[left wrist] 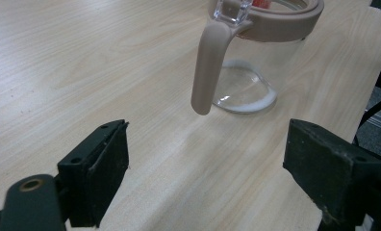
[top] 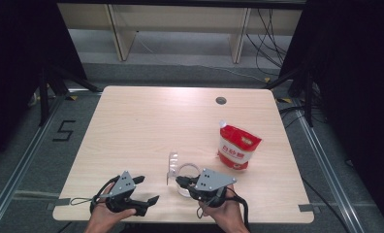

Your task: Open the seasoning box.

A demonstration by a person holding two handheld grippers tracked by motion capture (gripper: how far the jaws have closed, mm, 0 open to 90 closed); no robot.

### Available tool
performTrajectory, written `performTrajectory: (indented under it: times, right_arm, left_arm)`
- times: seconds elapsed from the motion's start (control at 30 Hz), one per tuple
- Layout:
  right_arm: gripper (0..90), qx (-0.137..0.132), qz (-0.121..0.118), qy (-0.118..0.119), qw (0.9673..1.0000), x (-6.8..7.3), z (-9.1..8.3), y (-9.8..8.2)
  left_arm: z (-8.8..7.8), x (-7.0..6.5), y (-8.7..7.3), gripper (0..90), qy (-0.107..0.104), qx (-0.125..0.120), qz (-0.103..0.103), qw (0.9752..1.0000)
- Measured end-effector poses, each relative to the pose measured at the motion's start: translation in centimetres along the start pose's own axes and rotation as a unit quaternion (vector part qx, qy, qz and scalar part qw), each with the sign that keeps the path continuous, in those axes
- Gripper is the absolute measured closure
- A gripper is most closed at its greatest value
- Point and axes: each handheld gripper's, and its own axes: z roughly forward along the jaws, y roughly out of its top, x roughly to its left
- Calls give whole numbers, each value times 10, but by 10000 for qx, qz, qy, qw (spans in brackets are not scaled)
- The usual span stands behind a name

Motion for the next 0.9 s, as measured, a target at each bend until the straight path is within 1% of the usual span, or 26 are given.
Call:
performTrajectory:
  times: [0.07, 0.1, 0.13, 0.17, 0.2, 0.23, 0.27, 0.3, 0.33, 0.4, 0.43, 0.47, 0.5, 0.53, 0.57, 0.63, 0.67, 0.7, 0.77, 0.8, 0.83, 0.87, 0.9]
  right_arm:
    - [869, 9, -28, 35, 10000, 0, 1, 0]
    - [867, 27, -26, 43, 10000, 0, 1, 0]
    - [864, -29, 9, 1, 10000, 0, 1, 0]
    - [860, -29, -29, 9, 10000, -1, 1, 0]
    - [855, -39, -1, 10, 10000, -2, 0, 0]
    - [849, 8, 21, 8, 10000, -2, -2, 0]
    - [842, -28, 46, -62, 10000, -3, -2, 0]
    - [835, -33, -4, -47, 10000, -5, -3, -1]
    - [823, -63, 30, -94, 9999, -6, -5, -1]
    - [809, -78, 64, -160, 9998, -10, -9, -3]
    - [796, -95, 93, -176, 9998, -12, -11, -4]
    - [782, -161, 39, -282, 9995, -16, -14, -5]
    - [771, -148, 206, -264, 9993, -18, -17, -7]
    - [759, -154, 210, -312, 9992, -22, -21, -9]
    - [752, -230, 325, -371, 9985, -26, -25, -11]
    - [733, -247, 310, -464, 9981, -31, -31, -15]
    - [726, -231, 320, -547, 9977, -34, -35, -17]
    - [717, -219, 380, -599, 9972, -36, -39, -19]
    - [694, -225, 391, -672, 9967, -42, -44, -24]
    - [686, -228, 429, -714, 9963, -43, -46, -26]
    - [672, -262, 487, -752, 9956, -46, -47, -29]
    - [655, -272, 593, -699, 9954, -48, -49, -31]
    - [649, -234, 626, -707, 9953, -50, -50, -32]
  left_arm:
    - [-1, 0, 0, 155, -20, 26, 25, 10000]
    - [0, 0, 0, 155, 5, -3, 20, 10000]
    - [0, -1, 0, 155, 0, -19, 3, 10000]
    - [0, -1, 0, 155, -6, -35, -12, 10000]
    - [0, -1, 0, 155, -8, 8, 29, 10000]
    - [0, -1, 0, 155, -8, 7, 32, 10000]
    - [1, -2, 0, 155, -17, -44, -15, 10000]
    - [-1, -1, 0, 155, -16, -4, 32, 10000]
    - [-1, -2, 0, 155, 14, 2, -7, 10000]
    - [-1, -1, 1, 155, -3, -27, 11, 10000]
    - [-1, -1, 1, 155, -11, -68, -56, 10000]
    - [-1, -1, 1, 155, -6, -31, -36, 10000]
    - [-1, -1, 1, 155, 19, -21, -26, 10000]
    - [-1, 0, 2, 155, 19, -21, -2, 10000]
    - [-1, 0, 2, 155, -4, -37, -6, 10000]
    - [-1, 0, 2, 155, 8, -41, -15, 10000]
    - [-1, 0, 2, 155, 7, -41, -16, 10000]
    - [-1, 0, 2, 155, 9, -39, -15, 10000]
    - [-1, 0, 3, 155, 4, -50, 9, 10000]
    - [-1, 0, 3, 155, 8, -59, -2, 10000]
    - [-1, 1, 3, 155, -2, -62, 75, 10000]
    - [-1, 2, 3, 155, -8, -63, 120, 9999]
    - [-1, 2, 3, 155, 0, -69, 109, 9999]
